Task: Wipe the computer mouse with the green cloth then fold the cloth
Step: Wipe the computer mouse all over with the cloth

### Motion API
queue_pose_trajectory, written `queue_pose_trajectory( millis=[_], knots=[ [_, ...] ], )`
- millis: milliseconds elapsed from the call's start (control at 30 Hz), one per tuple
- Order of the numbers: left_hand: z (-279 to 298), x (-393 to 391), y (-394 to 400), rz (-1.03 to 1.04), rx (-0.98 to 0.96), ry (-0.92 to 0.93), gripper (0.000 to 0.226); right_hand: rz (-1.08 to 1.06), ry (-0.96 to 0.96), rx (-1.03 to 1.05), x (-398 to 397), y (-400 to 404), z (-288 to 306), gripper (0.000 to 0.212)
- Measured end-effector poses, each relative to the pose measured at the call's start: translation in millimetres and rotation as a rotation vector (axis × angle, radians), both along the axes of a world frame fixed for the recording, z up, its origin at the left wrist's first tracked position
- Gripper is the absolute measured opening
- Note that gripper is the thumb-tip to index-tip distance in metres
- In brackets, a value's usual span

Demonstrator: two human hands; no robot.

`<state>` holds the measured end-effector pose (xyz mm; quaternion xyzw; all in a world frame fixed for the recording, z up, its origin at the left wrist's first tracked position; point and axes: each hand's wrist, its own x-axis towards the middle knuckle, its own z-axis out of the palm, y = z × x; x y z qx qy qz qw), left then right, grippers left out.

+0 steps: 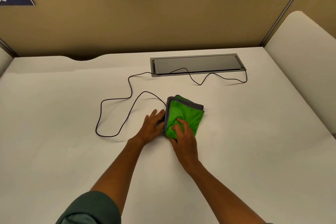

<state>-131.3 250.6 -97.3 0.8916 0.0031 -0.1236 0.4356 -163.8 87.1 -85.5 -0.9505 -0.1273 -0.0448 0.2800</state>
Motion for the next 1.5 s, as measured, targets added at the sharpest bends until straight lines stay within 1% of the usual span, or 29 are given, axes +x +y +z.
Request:
queue_pose_trajectory(
  millis=[100, 233, 300, 367, 467, 667, 867, 1067, 1300, 1500],
  knots=[
    [0, 0, 0, 0.003, -0.001, -0.002, 0.054, -0.018, 0.012, 0.051, 1, -1, -1, 0.033],
    [-1, 0, 0, 0.004, 0.002, -0.013, 0.054, -0.01, -0.014, 0.071, -1, 0, 0, 0.047],
    [-1, 1, -1, 0.006, 0.005, -0.014, 0.054, -0.045, -0.038, 0.092, -1, 2, 1, 0.043],
    [-1, 1, -1, 0.008, 0.011, -0.004, 0.056, -0.074, -0.051, 0.121, 1, 5, 1, 0.033],
    [-1, 2, -2, 0.006, 0.021, 0.006, 0.059, -0.062, -0.06, 0.14, 0, 6, -1, 0.024],
    [-2, 1, -2, 0.003, 0.038, -0.008, 0.062, 0.046, -0.068, 0.123, 2, -7, 0, 0.025],
    [1, -1, -1, -0.024, 0.005, -0.027, 0.074, 0.187, -0.165, 0.043, 0, -22, -2, 0.025],
    [1, -3, 0, -0.012, -0.008, -0.05, 0.08, 0.218, -0.128, 0.062, 5, -33, -3, 0.021],
    [0, -2, 0, -0.014, -0.013, -0.029, 0.082, 0.25, -0.123, 0.125, 23, -51, 1, 0.023],
    [-3, -1, 1, -0.005, -0.005, -0.021, 0.081, 0.223, -0.062, 0.106, 39, -52, 2, 0.02]
  ],
)
